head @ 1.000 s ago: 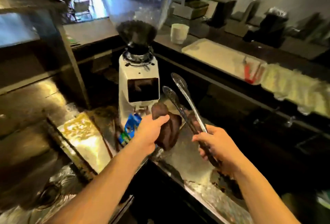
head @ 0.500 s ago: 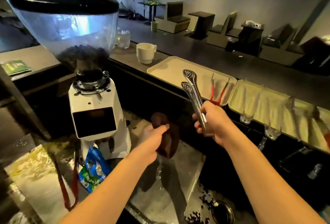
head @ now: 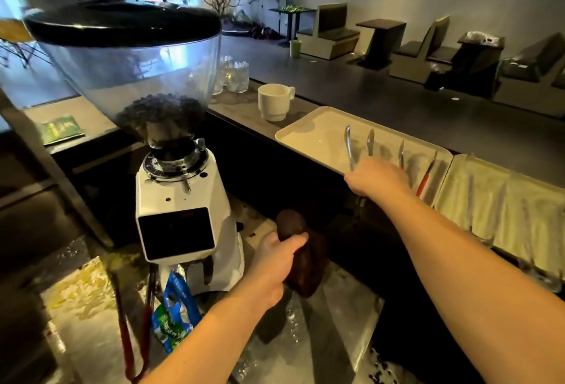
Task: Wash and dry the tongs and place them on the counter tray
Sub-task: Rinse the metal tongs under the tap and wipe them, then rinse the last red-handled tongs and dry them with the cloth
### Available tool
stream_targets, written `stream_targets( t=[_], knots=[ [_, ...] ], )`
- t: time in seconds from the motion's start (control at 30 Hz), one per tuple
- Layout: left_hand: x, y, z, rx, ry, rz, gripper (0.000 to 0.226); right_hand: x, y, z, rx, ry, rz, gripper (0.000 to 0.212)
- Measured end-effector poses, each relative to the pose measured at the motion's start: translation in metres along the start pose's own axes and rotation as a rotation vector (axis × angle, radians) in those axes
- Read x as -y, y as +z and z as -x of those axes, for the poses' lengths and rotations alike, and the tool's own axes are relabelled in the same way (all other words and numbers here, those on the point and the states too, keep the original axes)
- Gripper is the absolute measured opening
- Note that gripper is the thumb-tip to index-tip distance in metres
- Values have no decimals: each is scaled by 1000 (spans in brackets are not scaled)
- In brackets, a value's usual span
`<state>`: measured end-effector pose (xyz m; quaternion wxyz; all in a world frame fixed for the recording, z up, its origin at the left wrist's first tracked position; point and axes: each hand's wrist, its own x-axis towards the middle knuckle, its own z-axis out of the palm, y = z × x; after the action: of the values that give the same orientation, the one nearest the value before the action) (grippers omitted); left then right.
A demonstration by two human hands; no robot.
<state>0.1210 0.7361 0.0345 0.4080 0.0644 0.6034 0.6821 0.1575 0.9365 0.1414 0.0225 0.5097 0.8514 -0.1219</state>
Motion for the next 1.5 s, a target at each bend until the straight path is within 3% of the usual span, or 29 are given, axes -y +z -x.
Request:
stream_targets(
  t=[0.27,0.4,0.57,0.8,0.97,1.17,1.5],
  knots=[
    [2,-13,-12,-22,-27,22,29,5,15,-37,-69,84,-185,56],
    [2,-20,-14,-34,-32,11,21,3,14,-38,-218,51,-77,72],
    [-1,-32,-6,-51,-51,25,23,3,5,-7,-361,-96,65,39],
    [-3,-71,23,-113,-38,80,20,26,43,78,-19,-343,-202,26],
    [-1,-120,55,-84,-33,64,17,61,81,145,34,-489,-338,21],
    [11,-206,105,-54,0,115,20,127,131,211,92,-466,-293,21],
    [42,-347,144,-293,-70,112,7,213,235,289,321,-393,-350,15]
  ],
)
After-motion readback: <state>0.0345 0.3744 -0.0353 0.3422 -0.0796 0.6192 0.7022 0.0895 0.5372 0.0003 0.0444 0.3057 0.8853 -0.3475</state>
